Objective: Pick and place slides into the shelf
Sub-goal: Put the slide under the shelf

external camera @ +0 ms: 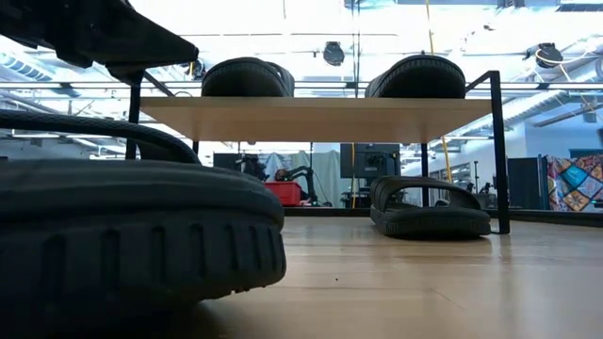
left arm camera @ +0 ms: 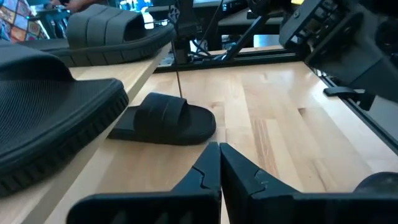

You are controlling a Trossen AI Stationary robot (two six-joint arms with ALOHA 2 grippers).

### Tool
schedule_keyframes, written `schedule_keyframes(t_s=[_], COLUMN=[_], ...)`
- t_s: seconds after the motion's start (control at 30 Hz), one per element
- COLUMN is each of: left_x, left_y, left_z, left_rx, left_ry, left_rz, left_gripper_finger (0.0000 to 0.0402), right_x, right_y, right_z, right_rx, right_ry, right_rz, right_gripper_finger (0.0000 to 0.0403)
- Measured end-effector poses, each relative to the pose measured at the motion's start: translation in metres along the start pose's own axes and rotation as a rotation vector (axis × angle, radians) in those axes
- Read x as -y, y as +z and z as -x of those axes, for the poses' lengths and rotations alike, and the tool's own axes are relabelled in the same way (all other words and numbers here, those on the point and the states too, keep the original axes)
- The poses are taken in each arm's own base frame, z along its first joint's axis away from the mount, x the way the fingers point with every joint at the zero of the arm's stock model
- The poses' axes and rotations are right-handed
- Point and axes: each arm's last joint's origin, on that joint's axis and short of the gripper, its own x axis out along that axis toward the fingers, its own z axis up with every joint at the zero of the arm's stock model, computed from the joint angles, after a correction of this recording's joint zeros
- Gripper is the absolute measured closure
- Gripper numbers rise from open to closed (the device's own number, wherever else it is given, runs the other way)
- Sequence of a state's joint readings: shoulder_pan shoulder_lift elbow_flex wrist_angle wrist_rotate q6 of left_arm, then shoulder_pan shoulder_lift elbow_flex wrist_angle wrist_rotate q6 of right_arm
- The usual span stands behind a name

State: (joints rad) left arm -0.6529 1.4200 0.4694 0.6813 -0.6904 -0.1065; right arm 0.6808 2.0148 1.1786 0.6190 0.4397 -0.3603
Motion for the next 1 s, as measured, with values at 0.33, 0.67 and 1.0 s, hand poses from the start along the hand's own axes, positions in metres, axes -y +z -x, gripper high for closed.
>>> schedule_keyframes(t_s=[0.33, 0.67, 1.0], left_x=[0.0, 0.009, 0.011], left_y=[0.0, -0.013, -0.021], left_z=[0.0, 0.003, 0.006], left_rx=[0.0, -0.176, -0.313], left_ry=[-0.012, -0.263, -0.362], left_rz=[-0.001, 0.182, 0.312], left_gripper_finger=[0.0401, 0.0401, 0.0395], right_x=[0.002, 0.005, 0.005], right_y=[-0.02, -0.016, -0.017], right_z=[-0.013, -0.011, -0.011], right_rx=[-0.068, -0.061, -0.07], right_ry=[-0.033, -0.039, -0.038], right_rz=[0.033, 0.005, 0.028], right_gripper_finger=[0.0121, 0.0121, 0.0121])
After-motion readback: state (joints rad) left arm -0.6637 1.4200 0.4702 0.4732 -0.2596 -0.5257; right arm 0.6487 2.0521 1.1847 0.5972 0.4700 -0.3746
